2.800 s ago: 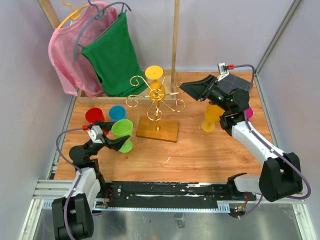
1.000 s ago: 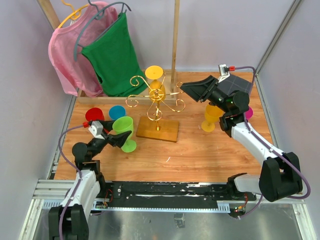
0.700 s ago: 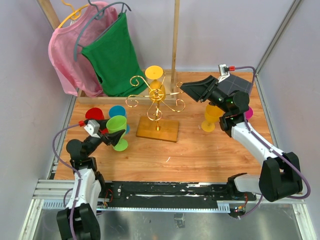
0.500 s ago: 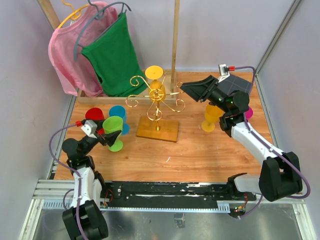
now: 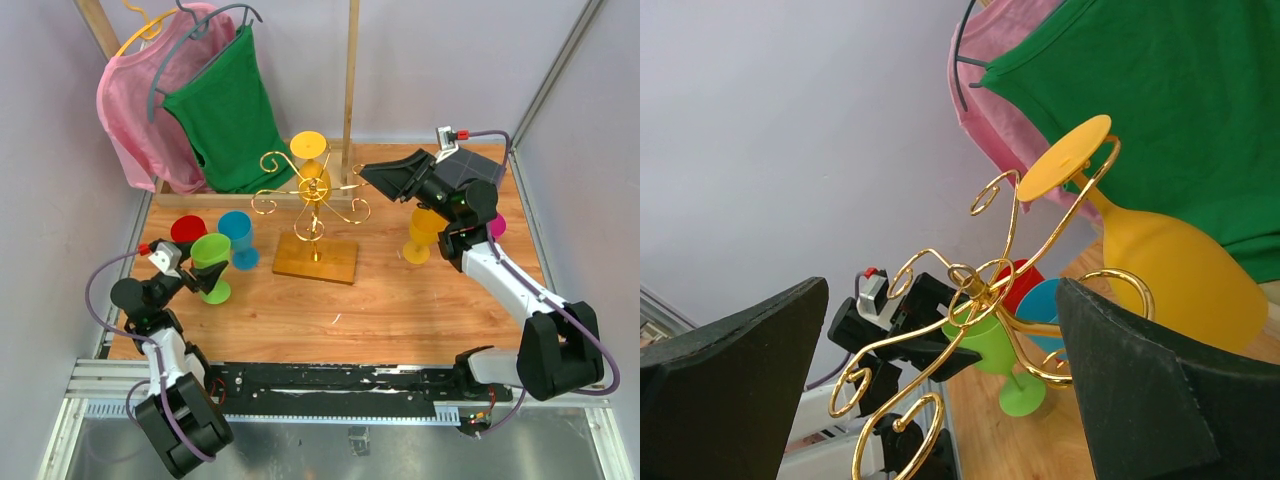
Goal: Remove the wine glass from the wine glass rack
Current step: Place the wine glass at the center of the board.
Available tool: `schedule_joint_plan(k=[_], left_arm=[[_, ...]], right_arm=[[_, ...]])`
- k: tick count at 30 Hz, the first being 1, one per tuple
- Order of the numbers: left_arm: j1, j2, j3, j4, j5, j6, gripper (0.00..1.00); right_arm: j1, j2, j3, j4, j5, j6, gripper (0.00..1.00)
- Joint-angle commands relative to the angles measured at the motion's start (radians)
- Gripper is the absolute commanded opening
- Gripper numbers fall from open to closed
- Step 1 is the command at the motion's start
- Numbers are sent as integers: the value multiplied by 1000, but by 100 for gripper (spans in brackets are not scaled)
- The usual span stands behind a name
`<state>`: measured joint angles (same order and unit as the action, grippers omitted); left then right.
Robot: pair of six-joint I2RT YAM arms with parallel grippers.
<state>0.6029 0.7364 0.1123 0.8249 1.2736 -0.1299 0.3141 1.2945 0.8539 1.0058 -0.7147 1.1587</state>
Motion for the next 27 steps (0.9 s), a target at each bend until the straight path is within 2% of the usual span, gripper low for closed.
schedule_joint_plan(k=[1, 9, 15, 27], left_arm=[[54, 32, 0, 140, 65, -24, 78], [61, 81, -93, 401, 60, -107, 78], [61, 102, -117, 436, 39, -117, 78], [61, 84, -139, 645, 4, -418, 79]], right_arm=[[16, -2, 28, -50, -21, -26, 98], [33, -19, 59, -126, 2, -66, 99], [66, -19, 93, -199, 20, -116, 99], [103, -11, 104, -211, 36, -131, 99]])
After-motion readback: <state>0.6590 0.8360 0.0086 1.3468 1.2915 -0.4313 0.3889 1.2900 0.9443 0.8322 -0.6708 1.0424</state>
